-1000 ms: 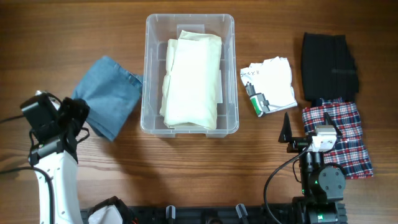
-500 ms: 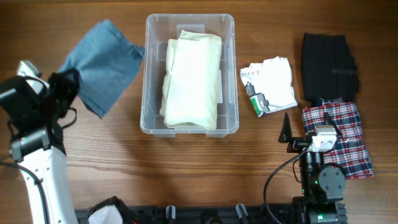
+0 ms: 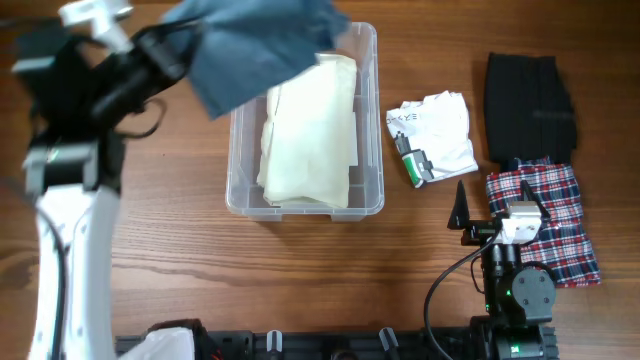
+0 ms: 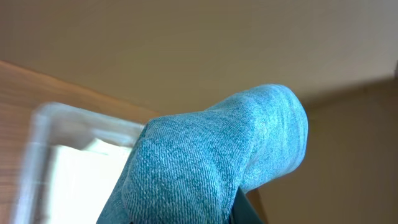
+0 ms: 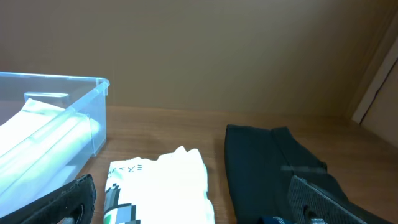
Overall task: Pack container
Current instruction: 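Lift the blue denim and carry it over the container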
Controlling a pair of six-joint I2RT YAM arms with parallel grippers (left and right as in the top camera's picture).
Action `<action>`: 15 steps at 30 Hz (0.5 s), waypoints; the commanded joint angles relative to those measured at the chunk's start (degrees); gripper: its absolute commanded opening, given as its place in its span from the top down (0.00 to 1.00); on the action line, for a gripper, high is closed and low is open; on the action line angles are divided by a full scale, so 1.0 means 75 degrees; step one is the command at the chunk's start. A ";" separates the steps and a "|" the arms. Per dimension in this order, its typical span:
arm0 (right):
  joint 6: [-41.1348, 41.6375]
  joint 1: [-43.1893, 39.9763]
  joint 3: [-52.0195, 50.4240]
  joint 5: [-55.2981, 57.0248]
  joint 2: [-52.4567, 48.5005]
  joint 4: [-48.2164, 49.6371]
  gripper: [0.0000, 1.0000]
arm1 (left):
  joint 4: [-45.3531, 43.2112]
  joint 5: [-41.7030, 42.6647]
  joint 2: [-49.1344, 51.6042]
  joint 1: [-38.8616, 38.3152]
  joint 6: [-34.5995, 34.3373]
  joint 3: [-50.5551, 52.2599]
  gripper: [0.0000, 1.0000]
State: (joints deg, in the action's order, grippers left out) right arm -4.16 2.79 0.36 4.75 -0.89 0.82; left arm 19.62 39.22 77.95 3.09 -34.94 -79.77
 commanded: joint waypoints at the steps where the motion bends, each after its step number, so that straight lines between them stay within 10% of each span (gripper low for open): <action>1: 0.0067 -0.0023 -0.0009 0.0041 0.0032 0.0020 0.00 | -0.0076 0.0294 0.1023 -0.0836 0.0000 -0.0769 0.96; 15: 0.0067 -0.0023 -0.0009 0.0041 0.0032 0.0020 0.00 | -0.0356 -0.0577 0.3226 -0.1402 0.0192 -0.0898 0.96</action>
State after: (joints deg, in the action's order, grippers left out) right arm -4.16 2.79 0.36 4.75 -0.89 0.82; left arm 18.55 35.94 102.19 -7.84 -34.94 -83.88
